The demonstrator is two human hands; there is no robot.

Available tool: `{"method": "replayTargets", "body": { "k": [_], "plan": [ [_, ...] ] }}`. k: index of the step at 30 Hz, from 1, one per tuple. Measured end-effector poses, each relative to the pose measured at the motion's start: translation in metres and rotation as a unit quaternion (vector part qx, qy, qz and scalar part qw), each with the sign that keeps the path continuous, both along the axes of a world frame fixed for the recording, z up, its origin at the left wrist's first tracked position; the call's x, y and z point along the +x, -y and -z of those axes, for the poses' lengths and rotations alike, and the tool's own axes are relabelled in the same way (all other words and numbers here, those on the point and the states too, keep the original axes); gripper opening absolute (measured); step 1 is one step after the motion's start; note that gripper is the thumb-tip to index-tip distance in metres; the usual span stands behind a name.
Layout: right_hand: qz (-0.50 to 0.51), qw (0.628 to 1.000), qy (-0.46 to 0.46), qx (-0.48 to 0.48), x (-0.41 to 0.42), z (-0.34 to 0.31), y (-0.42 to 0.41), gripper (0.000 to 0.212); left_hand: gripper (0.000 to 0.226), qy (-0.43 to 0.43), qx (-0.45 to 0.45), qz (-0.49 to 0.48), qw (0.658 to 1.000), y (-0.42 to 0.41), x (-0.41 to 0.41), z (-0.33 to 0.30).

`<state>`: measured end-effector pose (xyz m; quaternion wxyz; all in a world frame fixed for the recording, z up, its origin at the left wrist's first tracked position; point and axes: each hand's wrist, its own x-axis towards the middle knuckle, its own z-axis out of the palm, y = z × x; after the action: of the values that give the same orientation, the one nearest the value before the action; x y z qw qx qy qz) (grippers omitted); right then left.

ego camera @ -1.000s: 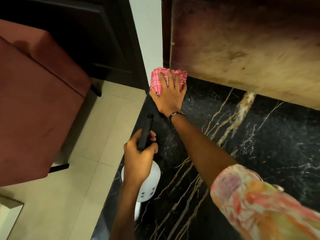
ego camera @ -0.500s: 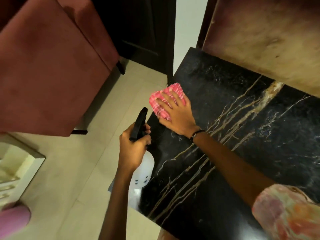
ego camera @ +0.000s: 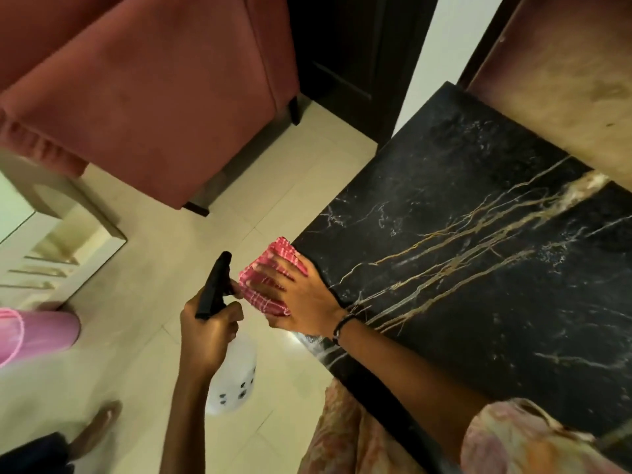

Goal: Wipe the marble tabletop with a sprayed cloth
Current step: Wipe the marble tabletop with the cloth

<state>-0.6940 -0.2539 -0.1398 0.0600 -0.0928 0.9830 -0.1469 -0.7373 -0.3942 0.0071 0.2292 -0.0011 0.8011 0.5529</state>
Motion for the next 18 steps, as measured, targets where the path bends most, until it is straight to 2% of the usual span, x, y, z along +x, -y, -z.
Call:
{"method": "replayTargets", "body": {
  "k": [4, 7, 11, 14, 18],
  "plan": [
    [-0.037, 0.999, -0.005, -0.003, -0.006, -0.002, 0.025, 0.070, 0.051, 0.013, 0.008, -0.035, 0.999, 0.017, 0.022, -0.001],
    [-0.017, 1.000, -0.009, 0.012, 0.017, -0.002, 0.024, 0.070, 0.060, 0.018, 0.016, -0.032, 0.999, 0.024, 0.038, -0.006],
    [-0.010, 0.998, -0.055, -0.003, 0.093, 0.002, 0.013, 0.060, 0.070, 0.029, 0.020, -0.013, 0.999, 0.033, 0.058, 0.000],
    [0.019, 0.999, -0.045, -0.004, 0.134, 0.005, 0.004, 0.063, 0.048, 0.047, 0.020, -0.011, 0.999, 0.039, 0.070, 0.007],
    [0.136, 0.990, -0.007, -0.031, 0.109, -0.006, 0.011, 0.063, 0.028, 0.058, 0.018, 0.001, 0.998, 0.040, 0.075, 0.011]
  ]
}}
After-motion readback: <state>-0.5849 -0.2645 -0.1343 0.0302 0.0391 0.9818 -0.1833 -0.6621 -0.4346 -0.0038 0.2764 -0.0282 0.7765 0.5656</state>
